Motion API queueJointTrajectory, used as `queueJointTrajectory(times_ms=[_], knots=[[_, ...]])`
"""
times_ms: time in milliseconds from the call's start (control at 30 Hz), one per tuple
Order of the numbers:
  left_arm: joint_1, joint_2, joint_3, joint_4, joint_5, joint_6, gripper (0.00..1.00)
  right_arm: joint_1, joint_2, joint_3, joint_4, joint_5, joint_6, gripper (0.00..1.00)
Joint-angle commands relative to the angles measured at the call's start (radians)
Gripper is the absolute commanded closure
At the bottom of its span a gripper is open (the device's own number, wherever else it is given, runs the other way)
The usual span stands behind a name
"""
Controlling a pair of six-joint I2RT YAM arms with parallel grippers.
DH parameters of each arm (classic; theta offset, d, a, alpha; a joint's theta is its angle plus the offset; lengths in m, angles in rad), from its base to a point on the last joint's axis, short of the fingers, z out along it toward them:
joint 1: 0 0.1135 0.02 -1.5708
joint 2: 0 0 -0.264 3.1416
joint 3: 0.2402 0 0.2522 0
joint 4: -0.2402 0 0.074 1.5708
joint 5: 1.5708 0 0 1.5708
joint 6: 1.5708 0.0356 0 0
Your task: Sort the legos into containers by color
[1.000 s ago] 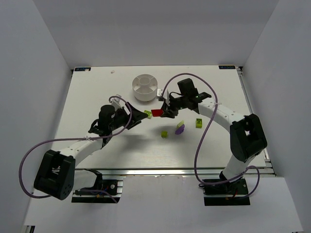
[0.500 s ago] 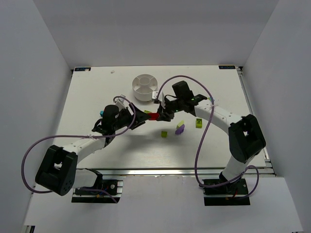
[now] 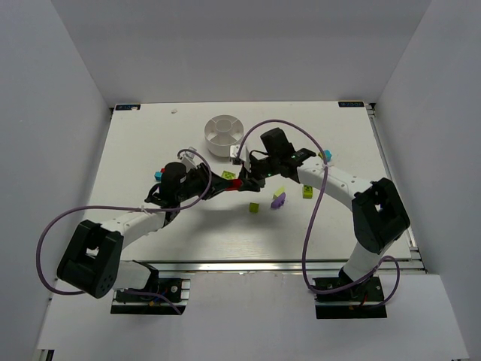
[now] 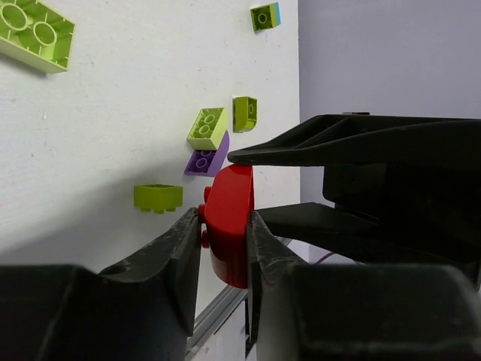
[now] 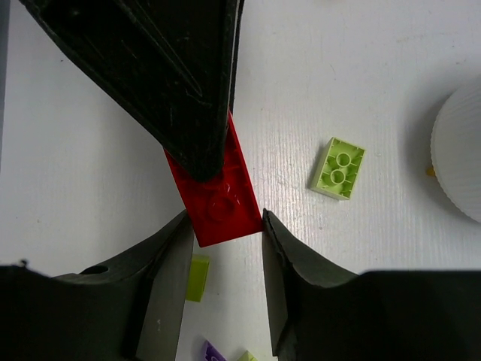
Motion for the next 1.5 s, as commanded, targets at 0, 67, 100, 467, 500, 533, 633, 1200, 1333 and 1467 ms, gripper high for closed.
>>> queueJointTrajectory(times_ms=[0,67,100,467,500,533,633,1200,1333,1467], knots=[[-0.009,0.001,0.045,0.029,0.027,0.017,0.71,0.002,-0.049,0.037,0.027,-0.008,0.018,1.0],[-0.009,0.007,0.054,0.021,0.038,0.024,0.82,0.001,-0.046,0.04,0.032,-0.002,0.025,0.98],[-0.009,0.008,0.06,-0.001,0.042,0.03,0.87,0.002,-0.045,0.04,0.034,0.0,0.026,0.95],[0.003,-0.004,0.391,-0.593,-0.215,0.409,1.0,-0.004,-0.08,0.007,0.098,0.151,0.058,0.11],[0.008,0.005,0.423,-0.67,-0.238,0.44,1.0,-0.007,-0.085,0.002,0.103,0.162,0.054,0.11],[0.017,0.016,0.486,-0.707,-0.261,0.469,1.0,-0.015,-0.097,-0.004,0.107,0.172,0.048,0.11],[0.04,0.079,0.616,-0.836,-0.361,0.59,1.0,-0.047,-0.115,-0.015,0.113,0.19,0.04,0.11],[0.083,0.383,0.969,-0.726,-0.662,1.017,1.0,-0.202,-0.213,-0.079,0.015,-0.032,-0.028,0.76],[0.091,0.447,1.009,-0.649,-0.648,1.027,1.0,-0.203,-0.237,-0.115,0.015,-0.034,-0.021,0.77],[0.092,0.536,1.086,-0.622,-0.616,1.017,1.0,-0.213,-0.25,-0.132,0.017,-0.04,-0.017,0.77]])
